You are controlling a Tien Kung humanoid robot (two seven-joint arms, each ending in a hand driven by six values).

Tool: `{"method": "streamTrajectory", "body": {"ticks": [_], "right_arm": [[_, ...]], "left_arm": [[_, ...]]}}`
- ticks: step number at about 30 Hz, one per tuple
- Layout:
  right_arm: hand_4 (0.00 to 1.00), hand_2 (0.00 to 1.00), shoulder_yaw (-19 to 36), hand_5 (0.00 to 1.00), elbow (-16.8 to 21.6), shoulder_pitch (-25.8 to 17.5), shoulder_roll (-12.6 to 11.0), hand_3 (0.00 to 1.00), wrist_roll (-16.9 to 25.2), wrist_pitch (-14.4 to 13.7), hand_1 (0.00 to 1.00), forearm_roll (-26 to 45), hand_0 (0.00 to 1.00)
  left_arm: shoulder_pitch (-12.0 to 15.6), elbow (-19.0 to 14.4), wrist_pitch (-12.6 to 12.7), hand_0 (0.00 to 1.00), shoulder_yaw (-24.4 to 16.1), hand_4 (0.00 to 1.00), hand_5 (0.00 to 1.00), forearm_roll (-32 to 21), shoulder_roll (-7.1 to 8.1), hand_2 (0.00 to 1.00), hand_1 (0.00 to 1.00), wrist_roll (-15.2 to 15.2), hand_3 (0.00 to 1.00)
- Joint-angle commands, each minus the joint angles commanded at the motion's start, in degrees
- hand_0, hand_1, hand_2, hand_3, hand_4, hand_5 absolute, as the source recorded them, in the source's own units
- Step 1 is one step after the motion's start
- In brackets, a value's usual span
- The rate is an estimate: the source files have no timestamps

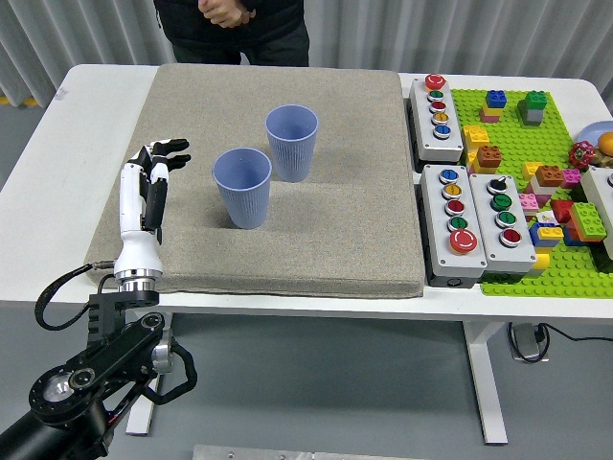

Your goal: Pick cup pour cup place

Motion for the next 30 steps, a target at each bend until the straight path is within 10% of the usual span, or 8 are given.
{"method": "streamTrajectory", "body": {"ticks": [10, 17, 30], "right_arm": [[0.002, 0.576, -0.2, 0.169, 0.0, 0.2, 0.0, 0.566, 0.2, 0.0, 0.622, 0.4, 0.677], [0.002, 0.577, -0.1, 0.169, -0.1, 0.4, 0.0, 0.566, 0.1, 0.0, 0.622, 0.3, 0.677], [0.002, 0.576, 0.0, 0.170, 0.0, 0.7, 0.1, 0.566, 0.0, -0.2, 0.622, 0.4, 0.677]], "left_arm": [[-0.8, -0.1, -3.0, 0.693, -3.2, 0.758, 0.998, 1.4, -0.16, 0.804, 0.717, 2.7, 0.818], [-0.8, -0.8, 0.0, 0.696, -3.1, 0.738, 0.998, -10.4, -0.83, 0.802, 0.720, -5.3, 0.819], [-0.3, -3.8, 0.0, 0.743, -6.5, 0.708, 0.998, -10.2, -0.85, 0.855, 0.760, -5.3, 0.862]]}}
